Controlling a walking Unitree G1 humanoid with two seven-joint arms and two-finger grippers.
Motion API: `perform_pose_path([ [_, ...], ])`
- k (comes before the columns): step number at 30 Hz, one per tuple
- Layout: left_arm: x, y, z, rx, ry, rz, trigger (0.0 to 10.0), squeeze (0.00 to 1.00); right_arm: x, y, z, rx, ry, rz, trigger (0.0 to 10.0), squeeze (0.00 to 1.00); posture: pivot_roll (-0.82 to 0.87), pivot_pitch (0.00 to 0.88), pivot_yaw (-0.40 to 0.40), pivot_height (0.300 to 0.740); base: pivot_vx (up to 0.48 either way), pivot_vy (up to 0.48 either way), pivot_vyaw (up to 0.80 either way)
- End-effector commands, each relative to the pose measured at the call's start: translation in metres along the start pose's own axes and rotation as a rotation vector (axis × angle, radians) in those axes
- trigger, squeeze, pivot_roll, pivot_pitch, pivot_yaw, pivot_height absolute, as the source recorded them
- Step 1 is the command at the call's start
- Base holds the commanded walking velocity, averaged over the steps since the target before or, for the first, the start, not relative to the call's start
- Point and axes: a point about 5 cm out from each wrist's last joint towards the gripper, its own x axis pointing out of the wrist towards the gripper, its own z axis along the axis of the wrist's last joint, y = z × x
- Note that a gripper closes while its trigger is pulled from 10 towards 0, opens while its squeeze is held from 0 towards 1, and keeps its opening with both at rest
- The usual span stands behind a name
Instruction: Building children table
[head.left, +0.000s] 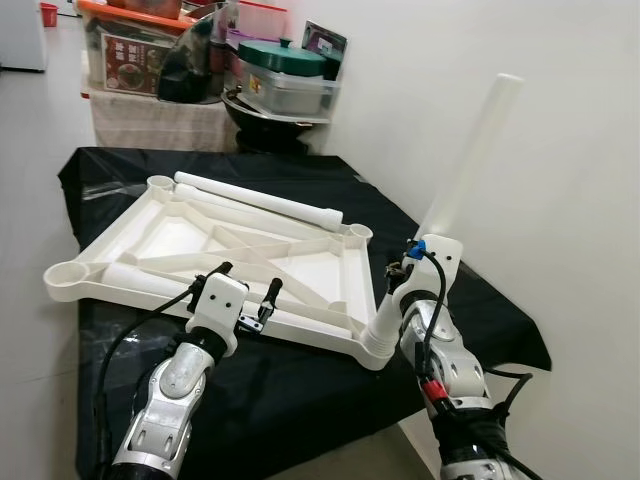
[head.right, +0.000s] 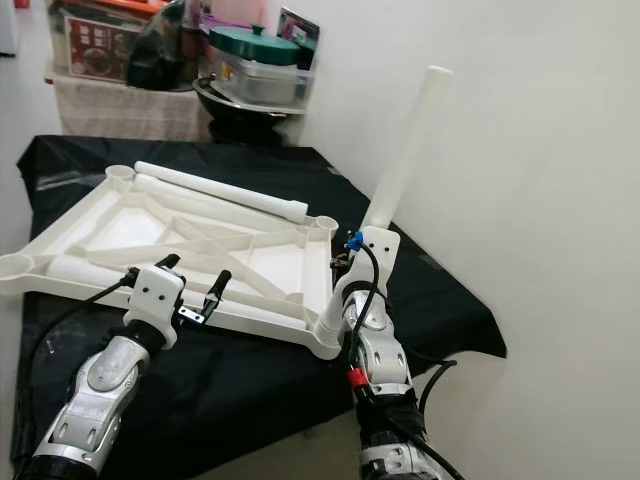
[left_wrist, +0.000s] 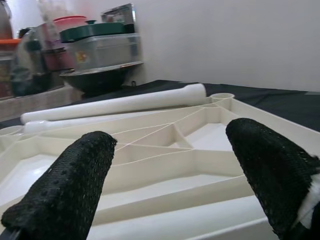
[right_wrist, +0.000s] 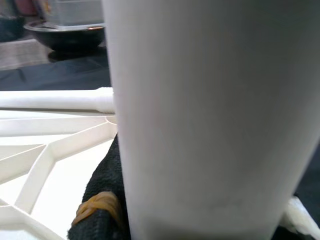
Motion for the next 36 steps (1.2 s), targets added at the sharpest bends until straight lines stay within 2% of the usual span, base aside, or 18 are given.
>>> perform_pose_path([
  [1,0.001,-0.004,-0.002,0.000,0.019,-0.012,10.0,0.00,-0.014,-0.051,-0.088,-0.164,0.422,-0.279,10.0,0.00,0.09,0.000,-0.162,0.740,0.000,0.000,0.00],
  [6,0.001,-0.005,-0.003,0.002,0.023,-0.015,10.0,0.00,-0.014,-0.053,-0.088,-0.150,0.414,-0.327,10.0,0.00,0.08,0.000,-0.158,0.740,0.000,0.000,0.00],
  [12,0.002,-0.005,-0.003,0.006,0.026,-0.019,10.0,0.00,-0.014,-0.052,-0.087,-0.140,0.402,-0.330,10.0,0.00,0.08,0.000,-0.151,0.740,0.000,0.000,0.00],
  [17,0.004,-0.006,-0.005,0.013,0.033,-0.041,10.0,0.00,-0.013,-0.048,-0.081,-0.124,0.347,-0.304,10.0,0.00,0.05,0.000,-0.117,0.740,0.000,0.000,0.00],
  [19,0.006,-0.012,-0.006,0.009,0.037,-0.080,10.0,0.00,-0.014,-0.052,-0.079,-0.122,0.331,-0.325,10.0,0.00,0.00,0.000,-0.064,0.740,0.000,0.000,0.00],
  [23,0.009,-0.018,-0.007,0.002,0.040,-0.118,10.0,0.00,-0.017,-0.058,-0.079,-0.122,0.328,-0.366,10.0,0.00,-0.03,0.000,-0.037,0.740,0.000,0.000,0.00],
  [24,0.011,-0.020,-0.007,0.001,0.041,-0.139,10.0,0.00,-0.019,-0.060,-0.079,-0.119,0.328,-0.388,10.0,0.00,-0.07,0.000,0.003,0.740,0.000,0.000,0.00],
  [26,0.015,-0.026,-0.007,0.003,0.042,-0.179,10.0,0.00,-0.023,-0.064,-0.079,-0.115,0.324,-0.424,10.0,0.00,-0.10,0.000,0.032,0.740,0.000,0.000,0.00],
  [29,0.018,-0.030,-0.007,0.003,0.041,-0.201,10.0,0.00,-0.025,-0.066,-0.079,-0.114,0.321,-0.442,10.0,0.00,-0.11,0.000,0.038,0.740,0.000,0.000,0.00],
  [30,0.021,-0.033,-0.006,0.003,0.038,-0.218,10.0,0.00,-0.026,-0.068,-0.079,-0.115,0.319,-0.453,10.0,0.00,-0.14,0.000,0.070,0.740,0.000,0.000,0.00],
  [36,0.028,-0.041,-0.001,-0.004,0.022,-0.258,10.0,0.00,-0.033,-0.074,-0.083,-0.120,0.321,-0.473,10.0,0.00,-0.14,0.000,0.071,0.740,0.000,0.000,0.00],
])
